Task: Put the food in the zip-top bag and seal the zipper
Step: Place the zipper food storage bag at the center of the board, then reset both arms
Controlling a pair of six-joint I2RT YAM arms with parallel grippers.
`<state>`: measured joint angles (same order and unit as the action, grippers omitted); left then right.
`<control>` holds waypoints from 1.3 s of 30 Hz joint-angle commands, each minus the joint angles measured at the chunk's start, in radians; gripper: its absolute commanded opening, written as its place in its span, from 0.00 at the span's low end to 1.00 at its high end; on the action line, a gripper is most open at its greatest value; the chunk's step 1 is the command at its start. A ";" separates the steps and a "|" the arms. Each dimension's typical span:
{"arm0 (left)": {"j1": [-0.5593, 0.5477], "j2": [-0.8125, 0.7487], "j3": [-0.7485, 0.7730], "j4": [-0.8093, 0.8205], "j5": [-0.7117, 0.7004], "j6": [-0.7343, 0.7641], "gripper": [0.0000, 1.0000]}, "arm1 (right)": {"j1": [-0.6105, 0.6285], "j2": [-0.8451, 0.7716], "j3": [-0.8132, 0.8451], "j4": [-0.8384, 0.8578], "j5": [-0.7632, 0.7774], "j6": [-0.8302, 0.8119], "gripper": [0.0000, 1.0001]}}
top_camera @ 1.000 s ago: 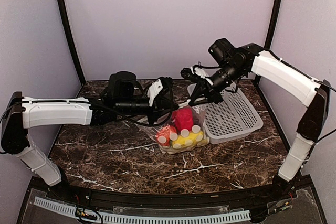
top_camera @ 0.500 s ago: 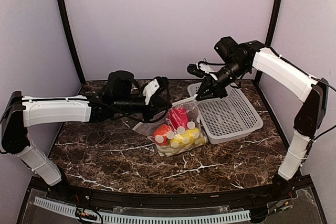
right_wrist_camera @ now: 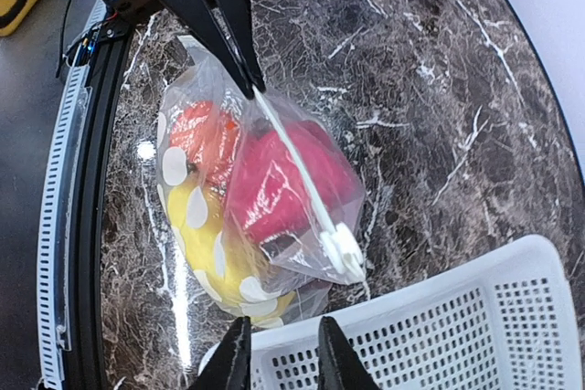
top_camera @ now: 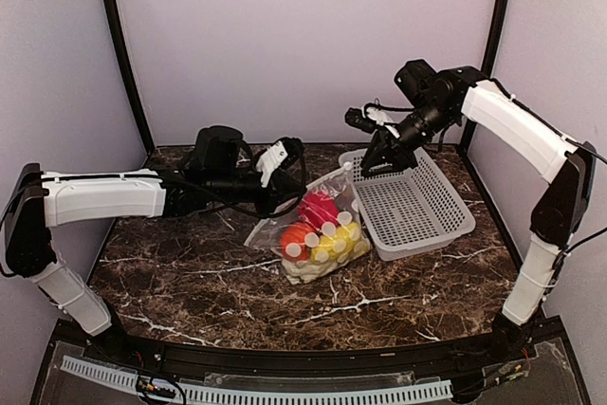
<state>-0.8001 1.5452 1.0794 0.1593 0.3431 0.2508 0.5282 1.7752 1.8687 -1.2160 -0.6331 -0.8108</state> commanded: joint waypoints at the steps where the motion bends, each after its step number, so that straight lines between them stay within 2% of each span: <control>1: 0.006 0.025 0.106 -0.063 -0.051 0.053 0.01 | -0.005 0.035 0.116 -0.016 -0.013 0.004 0.27; 6: 0.025 0.055 0.311 -0.163 -0.103 0.188 0.01 | -0.061 0.031 0.214 0.026 -0.024 0.027 0.40; 11: 0.021 0.086 0.439 -0.270 -0.006 0.220 0.01 | -0.189 -0.038 0.157 0.163 -0.076 0.124 0.46; 15: -0.011 0.080 0.364 -0.296 0.082 0.146 0.01 | -0.257 -0.128 -0.026 0.317 -0.070 0.196 0.51; 20: -0.084 0.081 0.170 -0.303 0.152 0.024 0.02 | -0.293 -0.216 -0.212 0.425 -0.072 0.251 0.52; 22: -0.108 0.098 0.132 -0.320 0.180 -0.013 0.07 | -0.299 -0.246 -0.269 0.454 -0.074 0.273 0.52; 25: -0.120 0.092 0.106 -0.347 0.211 -0.051 0.21 | -0.306 -0.282 -0.309 0.482 -0.068 0.308 0.54; 26: -0.119 0.068 0.104 -0.348 0.214 -0.052 0.29 | -0.314 -0.297 -0.320 0.494 -0.057 0.333 0.58; 27: -0.119 0.049 0.097 -0.337 0.202 -0.053 0.32 | -0.323 -0.312 -0.338 0.515 -0.054 0.359 0.65; 29: -0.117 -0.047 0.072 -0.294 0.147 -0.064 0.46 | -0.341 -0.349 -0.385 0.560 -0.057 0.405 0.95; 30: -0.113 -0.075 0.063 -0.282 0.099 -0.069 0.59 | -0.350 -0.366 -0.408 0.581 -0.050 0.425 0.98; 32: -0.101 -0.146 0.042 -0.258 0.040 -0.086 0.72 | -0.373 -0.394 -0.441 0.610 -0.031 0.470 0.99; 34: -0.080 -0.203 0.026 -0.259 -0.022 -0.101 0.79 | -0.399 -0.406 -0.445 0.612 -0.029 0.493 0.99; 37: -0.025 -0.272 0.016 -0.280 -0.126 -0.157 0.82 | -0.419 -0.428 -0.452 0.633 0.037 0.547 0.99; 39: 0.018 -0.310 -0.003 -0.282 -0.243 -0.182 0.86 | -0.422 -0.452 -0.465 0.674 0.106 0.599 0.99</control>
<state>-0.8440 1.2884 1.1210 -0.1173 0.3084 0.1390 0.1181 1.3659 1.4311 -0.6434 -0.6395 -0.3302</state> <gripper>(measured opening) 0.839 0.986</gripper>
